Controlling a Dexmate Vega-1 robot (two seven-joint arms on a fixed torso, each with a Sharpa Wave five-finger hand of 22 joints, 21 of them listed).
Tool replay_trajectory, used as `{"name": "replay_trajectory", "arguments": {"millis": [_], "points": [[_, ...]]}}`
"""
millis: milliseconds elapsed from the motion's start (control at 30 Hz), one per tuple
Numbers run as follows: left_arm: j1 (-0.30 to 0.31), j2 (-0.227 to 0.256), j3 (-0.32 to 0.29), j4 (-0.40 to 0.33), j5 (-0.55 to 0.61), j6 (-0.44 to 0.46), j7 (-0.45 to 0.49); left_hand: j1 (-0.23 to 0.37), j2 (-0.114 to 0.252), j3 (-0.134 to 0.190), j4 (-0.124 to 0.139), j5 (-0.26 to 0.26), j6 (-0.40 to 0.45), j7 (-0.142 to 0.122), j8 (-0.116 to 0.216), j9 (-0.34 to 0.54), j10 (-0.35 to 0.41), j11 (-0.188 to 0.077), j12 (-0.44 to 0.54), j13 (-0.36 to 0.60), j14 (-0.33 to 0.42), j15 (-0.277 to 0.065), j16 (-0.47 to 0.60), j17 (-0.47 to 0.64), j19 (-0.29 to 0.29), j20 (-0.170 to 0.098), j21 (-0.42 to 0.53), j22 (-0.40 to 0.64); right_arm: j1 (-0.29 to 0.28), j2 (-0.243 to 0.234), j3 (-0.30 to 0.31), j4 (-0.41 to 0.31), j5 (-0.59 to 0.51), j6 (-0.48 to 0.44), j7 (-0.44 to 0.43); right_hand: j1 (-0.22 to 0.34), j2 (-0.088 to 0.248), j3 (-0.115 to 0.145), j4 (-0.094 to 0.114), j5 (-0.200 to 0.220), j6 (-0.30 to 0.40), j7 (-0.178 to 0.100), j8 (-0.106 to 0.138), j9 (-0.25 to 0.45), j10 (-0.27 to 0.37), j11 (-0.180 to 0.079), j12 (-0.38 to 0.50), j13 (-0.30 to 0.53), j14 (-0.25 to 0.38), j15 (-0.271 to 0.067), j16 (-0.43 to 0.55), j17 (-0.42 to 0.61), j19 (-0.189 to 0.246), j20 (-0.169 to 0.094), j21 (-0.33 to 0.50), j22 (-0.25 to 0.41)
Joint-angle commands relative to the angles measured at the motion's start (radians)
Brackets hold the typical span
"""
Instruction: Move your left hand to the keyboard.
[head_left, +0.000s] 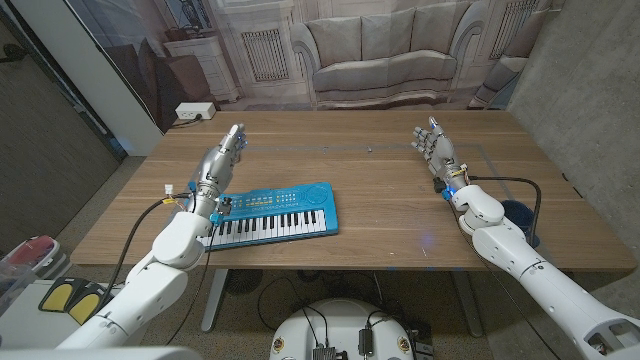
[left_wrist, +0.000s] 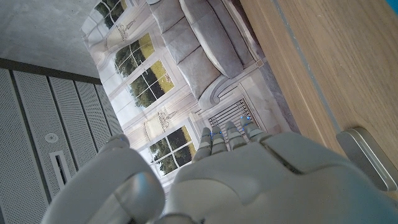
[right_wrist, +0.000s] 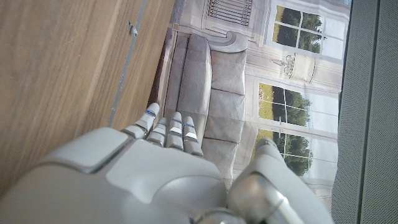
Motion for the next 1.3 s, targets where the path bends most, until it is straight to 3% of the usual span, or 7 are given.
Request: {"name": "replay_trajectory", "arguments": {"millis": [33,267,1300], "points": [[0.032,0.009,-0.022,-0.021,0.021,0.003,0.005,0.009,-0.001,0.000,-0.005,0.007,0.009,0.003,0.007,0.002,0.009,0.000,0.002,0.002,0.002,-0.001,0.007,0.001,0.006,-0.017,-0.002,0.005,-0.008,-0.001,0.002,-0.006,-0.001,0.000,-0.006,-0.001,0.006,0.000,-0.002,-0.004,0.010,-0.001,0.005,0.005,0.008,-0.001,0.006,0.001,0.010,0.001,-0.001,0.006,0.006,-0.031,-0.005,0.004],[0.042,0.015,-0.022,-0.018,-0.001,-0.014,-0.034,0.011,-0.001,-0.002,-0.006,0.007,0.012,0.003,0.006,0.002,0.014,-0.002,0.002,0.002,0.006,-0.001,0.007,0.001,0.008,-0.017,-0.005,0.005,-0.022,-0.010,0.009,-0.024,0.000,-0.003,-0.016,-0.001,0.006,-0.001,-0.002,-0.004,0.011,-0.002,0.005,0.005,0.009,-0.001,0.006,0.001,0.010,0.000,-0.001,0.006,0.008,-0.032,-0.007,0.004],[0.182,0.000,-0.099,-0.120,0.122,-0.016,0.044,0.018,0.004,-0.006,-0.008,0.005,0.020,0.003,0.003,0.002,0.021,-0.003,-0.002,0.003,0.012,0.001,0.003,0.002,0.016,-0.014,-0.017,0.006,-0.012,-0.008,0.009,-0.016,0.001,-0.002,-0.009,0.002,0.009,-0.004,-0.005,-0.006,0.015,-0.002,0.006,0.006,0.012,0.002,0.007,0.002,0.017,0.001,-0.001,0.005,0.024,-0.032,-0.018,0.004]]}}
